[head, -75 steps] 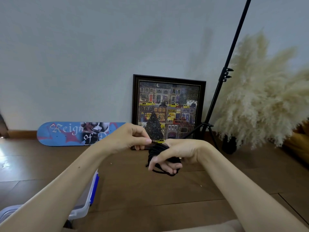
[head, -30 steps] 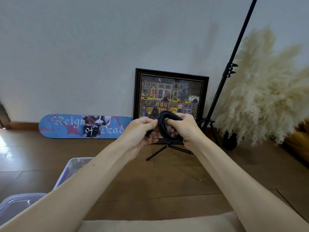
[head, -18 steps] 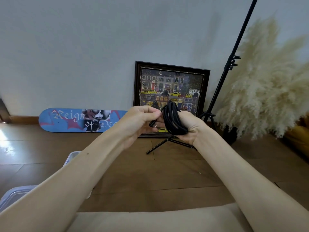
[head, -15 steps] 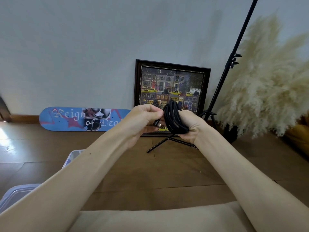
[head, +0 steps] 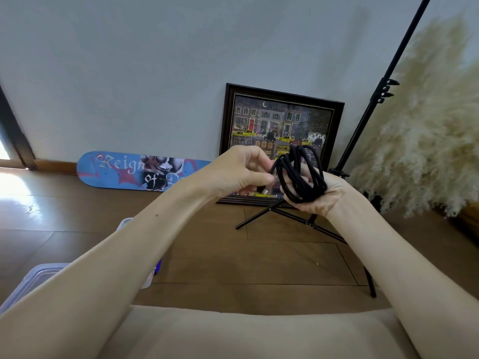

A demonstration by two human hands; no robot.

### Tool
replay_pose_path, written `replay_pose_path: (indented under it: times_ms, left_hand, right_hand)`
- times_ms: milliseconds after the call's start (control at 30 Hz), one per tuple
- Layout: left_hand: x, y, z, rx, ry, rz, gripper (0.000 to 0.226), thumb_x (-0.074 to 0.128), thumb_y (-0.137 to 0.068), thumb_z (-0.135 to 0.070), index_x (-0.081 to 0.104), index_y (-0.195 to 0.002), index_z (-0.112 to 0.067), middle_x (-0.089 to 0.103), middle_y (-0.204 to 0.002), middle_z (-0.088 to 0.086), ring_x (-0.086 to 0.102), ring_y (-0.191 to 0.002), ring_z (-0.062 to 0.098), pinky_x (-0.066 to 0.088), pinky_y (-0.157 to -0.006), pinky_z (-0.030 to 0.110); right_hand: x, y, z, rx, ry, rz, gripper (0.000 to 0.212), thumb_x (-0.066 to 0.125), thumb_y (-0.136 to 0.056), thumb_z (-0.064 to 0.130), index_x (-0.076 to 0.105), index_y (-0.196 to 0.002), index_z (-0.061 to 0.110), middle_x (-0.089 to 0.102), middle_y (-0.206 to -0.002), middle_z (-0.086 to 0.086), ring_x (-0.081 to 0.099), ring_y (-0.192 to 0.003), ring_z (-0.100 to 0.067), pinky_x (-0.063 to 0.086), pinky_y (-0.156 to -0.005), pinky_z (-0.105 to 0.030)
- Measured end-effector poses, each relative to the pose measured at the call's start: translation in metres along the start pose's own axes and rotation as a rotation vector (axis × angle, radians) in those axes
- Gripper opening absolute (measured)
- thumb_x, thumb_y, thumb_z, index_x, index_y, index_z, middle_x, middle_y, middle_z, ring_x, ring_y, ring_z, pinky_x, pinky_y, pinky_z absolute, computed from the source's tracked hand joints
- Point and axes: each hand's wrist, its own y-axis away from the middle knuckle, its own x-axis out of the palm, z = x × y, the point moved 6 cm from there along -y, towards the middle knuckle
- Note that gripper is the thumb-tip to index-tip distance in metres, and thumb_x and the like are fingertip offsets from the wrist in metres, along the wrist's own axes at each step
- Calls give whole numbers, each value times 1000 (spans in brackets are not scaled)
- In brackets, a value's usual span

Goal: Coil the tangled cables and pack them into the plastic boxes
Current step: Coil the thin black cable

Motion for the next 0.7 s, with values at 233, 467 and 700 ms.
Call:
replay_pose_path:
  times_ms: [233,467,700]
  left_hand:
    - [17,-5,8,147,-37,-204,18,56,-89,5,50,-84,-12,63,-72,8,65,-62,14,55,-62,23]
    - [20,-7,12,-20,295,-174,21,45,-84,11,60,-85,-5,67,-74,12,65,-68,19,54,-67,26]
    - [27,-1,13,15,115,-116,31,70,-80,1,53,-98,-18,65,-80,2,63,-73,12,53,-78,28]
  right_hand:
    - [8,3,1,-91,125,-118,18,63,-82,14,51,-69,8,47,-38,2,51,-35,-7,47,-45,-16]
    - [3,1,10,-260,317,-188,11,57,-93,12,64,-88,5,64,-63,-6,62,-52,-13,53,-48,-22]
    - [2,0,8,-304,318,-264,20,60,-90,12,65,-105,-1,55,-88,-19,55,-77,-26,49,-60,-31]
